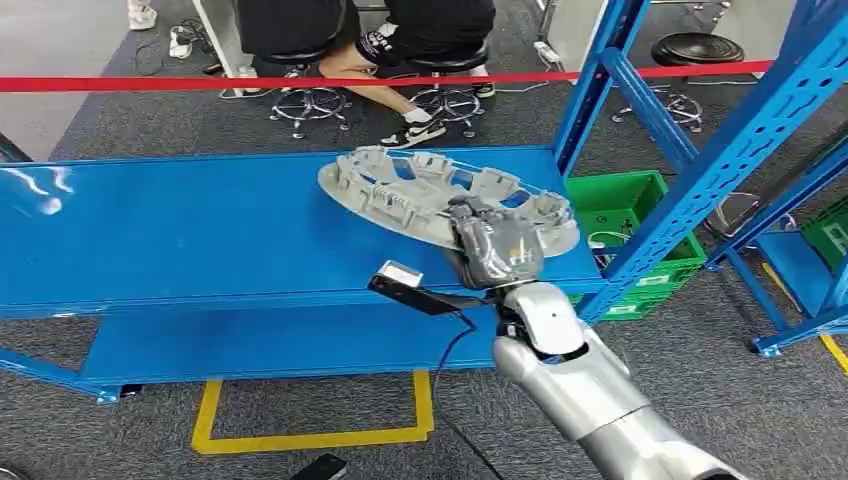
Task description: Take the parts from the cabinet and place them on the table.
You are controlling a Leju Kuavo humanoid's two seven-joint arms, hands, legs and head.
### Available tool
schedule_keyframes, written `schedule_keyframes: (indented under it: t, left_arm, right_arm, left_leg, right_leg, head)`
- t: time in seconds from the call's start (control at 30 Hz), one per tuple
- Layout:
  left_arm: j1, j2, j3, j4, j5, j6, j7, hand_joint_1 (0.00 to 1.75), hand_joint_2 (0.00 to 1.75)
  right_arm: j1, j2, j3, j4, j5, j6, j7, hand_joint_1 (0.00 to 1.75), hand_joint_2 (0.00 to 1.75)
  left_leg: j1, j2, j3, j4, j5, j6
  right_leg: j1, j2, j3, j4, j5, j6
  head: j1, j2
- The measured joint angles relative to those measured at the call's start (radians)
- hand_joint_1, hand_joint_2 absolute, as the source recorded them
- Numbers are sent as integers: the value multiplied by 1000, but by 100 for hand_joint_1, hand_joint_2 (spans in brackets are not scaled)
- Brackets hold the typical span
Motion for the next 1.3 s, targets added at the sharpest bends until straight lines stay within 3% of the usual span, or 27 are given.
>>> schedule_keyframes:
  t: [0.17,0.43,0.5,0.6,0.67,0.73,1.0,1.17,1.3]
  left_arm:
    - [-1,-5,-4,0,3,46,0,0,175]
    - [-3,-6,-6,0,6,49,5,0,175]
    - [-2,-7,-6,0,24,45,2,0,175]
    - [3,-7,7,0,78,27,-49,0,175]
    - [8,-5,21,0,114,7,-122,0,175]
    - [10,-4,31,-1,127,1,-169,0,175]
    - [-7,-8,79,-1,230,22,-346,0,175]
    - [-9,-6,132,-1,299,24,-352,0,175]
    - [-8,-4,156,-1,304,24,-350,0,175]
  right_arm:
    - [41,-26,-61,-285,-5,-17,-13,175,175]
    - [64,-47,-85,-454,-47,-11,-24,175,175]
    - [67,-52,-89,-471,-171,27,-53,175,175]
    - [66,-69,-106,-506,-684,162,-171,175,175]
    - [67,-81,-133,-541,-974,225,-248,175,175]
    - [70,-95,-173,-579,-1131,256,-308,175,175]
    - [196,-157,-330,-777,-1408,304,-464,175,175]
    - [270,-177,-463,-893,-1628,388,-500,175,175]
    - [302,-182,-532,-938,-1656,409,-500,175,175]
  left_leg:
    - [0,0,-1,-1,0,0]
    - [0,0,0,-2,0,0]
    - [0,0,0,-2,0,0]
    - [0,0,-1,-2,0,0]
    - [-1,-3,-1,-2,0,0]
    - [-1,-4,-1,-2,0,0]
    - [-2,-4,-1,-2,0,1]
    - [-4,-3,0,-1,-3,4]
    - [-8,-3,0,-1,-5,7]
  right_leg:
    - [0,0,-1,0,0,0]
    - [0,-1,-1,0,-1,0]
    - [0,0,-1,0,0,0]
    - [0,-1,-1,0,0,0]
    - [-1,-4,-1,0,-1,0]
    - [-1,-6,0,0,-1,0]
    - [-2,-6,1,-2,-1,0]
    - [-4,-4,1,-3,-1,2]
    - [-8,-4,1,-3,-2,6]
  head:
    - [0,0]
    - [0,0]
    - [0,0]
    - [0,0]
    - [0,0]
    - [0,0]
    - [0,0]
    - [0,0]
    - [0,0]
